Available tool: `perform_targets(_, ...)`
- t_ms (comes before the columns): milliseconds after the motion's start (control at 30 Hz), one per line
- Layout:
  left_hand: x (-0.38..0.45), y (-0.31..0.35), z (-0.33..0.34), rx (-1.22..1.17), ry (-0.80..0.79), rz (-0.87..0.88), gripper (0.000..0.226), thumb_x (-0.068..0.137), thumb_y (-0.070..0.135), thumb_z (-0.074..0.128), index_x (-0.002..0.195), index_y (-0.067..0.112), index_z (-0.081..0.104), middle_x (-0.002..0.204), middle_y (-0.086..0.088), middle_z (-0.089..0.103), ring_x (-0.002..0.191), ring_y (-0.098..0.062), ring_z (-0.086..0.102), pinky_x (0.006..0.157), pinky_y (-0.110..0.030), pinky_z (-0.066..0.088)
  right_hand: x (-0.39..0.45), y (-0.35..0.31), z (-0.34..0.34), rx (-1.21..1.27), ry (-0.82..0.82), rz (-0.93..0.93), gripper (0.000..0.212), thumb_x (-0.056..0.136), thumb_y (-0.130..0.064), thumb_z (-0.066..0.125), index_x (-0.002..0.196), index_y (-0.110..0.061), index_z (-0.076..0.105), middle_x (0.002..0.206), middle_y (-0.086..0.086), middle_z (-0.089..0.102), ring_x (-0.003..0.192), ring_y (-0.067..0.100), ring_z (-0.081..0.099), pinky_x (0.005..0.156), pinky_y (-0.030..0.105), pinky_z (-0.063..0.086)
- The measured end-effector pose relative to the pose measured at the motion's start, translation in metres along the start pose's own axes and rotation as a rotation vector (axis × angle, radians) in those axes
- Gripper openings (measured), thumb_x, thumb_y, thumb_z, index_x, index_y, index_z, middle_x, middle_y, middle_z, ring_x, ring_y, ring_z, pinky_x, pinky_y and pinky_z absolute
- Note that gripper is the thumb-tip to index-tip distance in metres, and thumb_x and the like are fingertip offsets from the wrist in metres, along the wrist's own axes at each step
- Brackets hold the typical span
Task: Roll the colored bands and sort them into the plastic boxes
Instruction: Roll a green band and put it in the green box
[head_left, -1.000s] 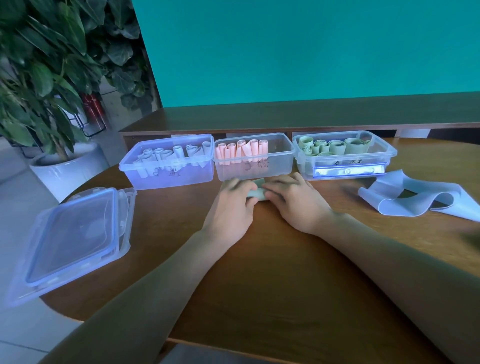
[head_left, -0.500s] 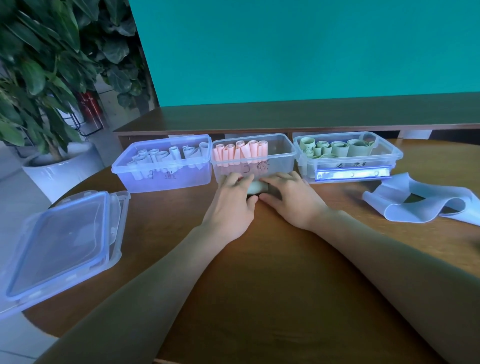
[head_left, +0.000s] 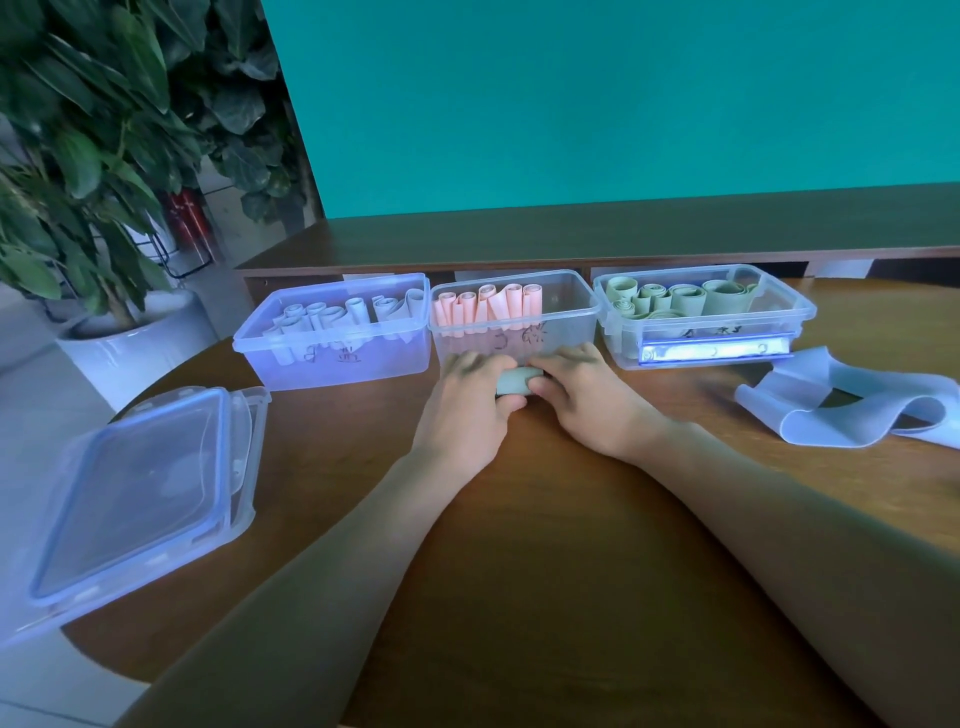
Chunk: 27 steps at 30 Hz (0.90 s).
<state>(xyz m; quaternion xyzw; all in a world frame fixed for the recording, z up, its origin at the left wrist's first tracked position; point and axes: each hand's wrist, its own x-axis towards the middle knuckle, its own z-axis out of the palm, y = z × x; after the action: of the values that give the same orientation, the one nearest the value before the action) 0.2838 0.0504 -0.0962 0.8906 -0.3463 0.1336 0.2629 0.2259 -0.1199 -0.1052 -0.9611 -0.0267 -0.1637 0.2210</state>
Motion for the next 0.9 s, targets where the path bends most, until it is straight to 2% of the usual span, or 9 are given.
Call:
perform_targets(167, -0.006, 0.006, -0.003, 0.009, -0.012, 0.072, 0.038, 0.1, 0.033, 0.057, 0.135, 0.018, 0.054, 0.132, -0.003, 0.055, 0.126, -0.018, 0.043, 0.102, -0.031, 0.039, -0.016, -0.004, -0.01, 0.243, 0.064, 0.053, 0.03, 0.105, -0.034, 0.049, 0.131, -0.026, 0.062, 0.104, -0.016, 0.048, 0.112, 0.016, 0.045, 0.102, 0.029, 0.035)
perform_targets(267, -0.013, 0.012, -0.006, -0.044, -0.019, 0.073, 0.038, 0.102, 0.032, 0.054, 0.136, 0.015, 0.054, 0.132, -0.004, 0.056, 0.124, -0.017, 0.047, 0.096, -0.02, 0.033, -0.028, -0.008, -0.021, 0.422, 0.103, 0.058, 0.035, 0.096, -0.035, 0.065, 0.131, -0.027, 0.063, 0.115, -0.011, 0.058, 0.108, 0.002, 0.058, 0.095, 0.015, 0.045)
perform_targets(367, -0.021, 0.018, -0.008, -0.1, -0.01, 0.08, 0.036, 0.1, 0.029, 0.057, 0.134, 0.017, 0.055, 0.13, -0.002, 0.056, 0.119, -0.015, 0.049, 0.092, -0.015, 0.029, -0.038, -0.012, -0.026, 0.486, 0.106, 0.041, 0.028, 0.094, -0.026, 0.07, 0.122, -0.023, 0.067, 0.114, -0.006, 0.067, 0.106, 0.004, 0.063, 0.091, 0.014, 0.048)
perform_targets(500, -0.031, 0.029, -0.006, -0.202, -0.016, 0.053, 0.03, 0.1, 0.029, 0.057, 0.128, 0.018, 0.058, 0.124, 0.001, 0.057, 0.106, -0.012, 0.054, 0.079, -0.013, 0.038, -0.05, -0.021, -0.032, 0.384, 0.178, 0.004, 0.011, 0.099, -0.021, 0.063, 0.108, -0.018, 0.065, 0.098, -0.005, 0.067, 0.092, 0.008, 0.061, 0.082, 0.021, 0.049)
perform_targets(600, -0.034, 0.04, -0.002, -0.222, -0.087, 0.038, 0.029, 0.102, 0.034, 0.051, 0.128, 0.021, 0.056, 0.12, 0.003, 0.057, 0.099, -0.009, 0.054, 0.07, -0.008, 0.038, -0.061, -0.022, -0.041, 0.248, 0.202, 0.015, 0.015, 0.101, -0.023, 0.059, 0.112, -0.015, 0.064, 0.094, -0.007, 0.063, 0.084, 0.002, 0.057, 0.072, 0.015, 0.041)
perform_targets(667, -0.034, 0.047, -0.001, -0.219, -0.134, 0.054, 0.031, 0.103, 0.041, 0.048, 0.129, 0.025, 0.054, 0.123, 0.004, 0.054, 0.103, -0.01, 0.054, 0.076, -0.01, 0.042, -0.068, -0.019, -0.049, 0.185, 0.168, 0.048, 0.014, 0.101, -0.025, 0.058, 0.113, -0.019, 0.062, 0.094, -0.013, 0.06, 0.084, -0.004, 0.055, 0.07, 0.008, 0.039)
perform_targets(733, -0.032, 0.055, -0.001, -0.232, -0.115, 0.102, 0.035, 0.101, 0.047, 0.049, 0.13, 0.029, 0.054, 0.127, 0.006, 0.054, 0.112, -0.013, 0.055, 0.089, -0.02, 0.049, -0.073, -0.014, -0.061, 0.149, 0.165, 0.069, 0.003, 0.102, -0.024, 0.057, 0.104, -0.026, 0.059, 0.086, -0.02, 0.057, 0.079, -0.007, 0.053, 0.068, 0.009, 0.036)
perform_targets(767, -0.03, 0.06, -0.001, -0.253, -0.083, 0.133, 0.037, 0.099, 0.048, 0.052, 0.131, 0.03, 0.055, 0.129, 0.007, 0.056, 0.115, -0.013, 0.055, 0.093, -0.025, 0.05, -0.075, -0.013, -0.068, 0.147, 0.175, 0.078, 0.008, 0.102, -0.023, 0.057, 0.097, -0.029, 0.057, 0.082, -0.022, 0.056, 0.076, -0.007, 0.053, 0.067, 0.009, 0.036)
perform_targets(900, -0.022, 0.089, -0.006, -0.328, -0.025, 0.172, 0.038, 0.093, 0.048, 0.064, 0.126, 0.029, 0.065, 0.118, 0.012, 0.066, 0.105, -0.009, 0.059, 0.09, -0.027, 0.051, -0.088, -0.005, -0.097, 0.118, 0.201, 0.124, 0.02, 0.103, -0.025, 0.056, 0.084, -0.028, 0.057, 0.067, -0.016, 0.054, 0.063, -0.002, 0.052, 0.058, 0.011, 0.037)
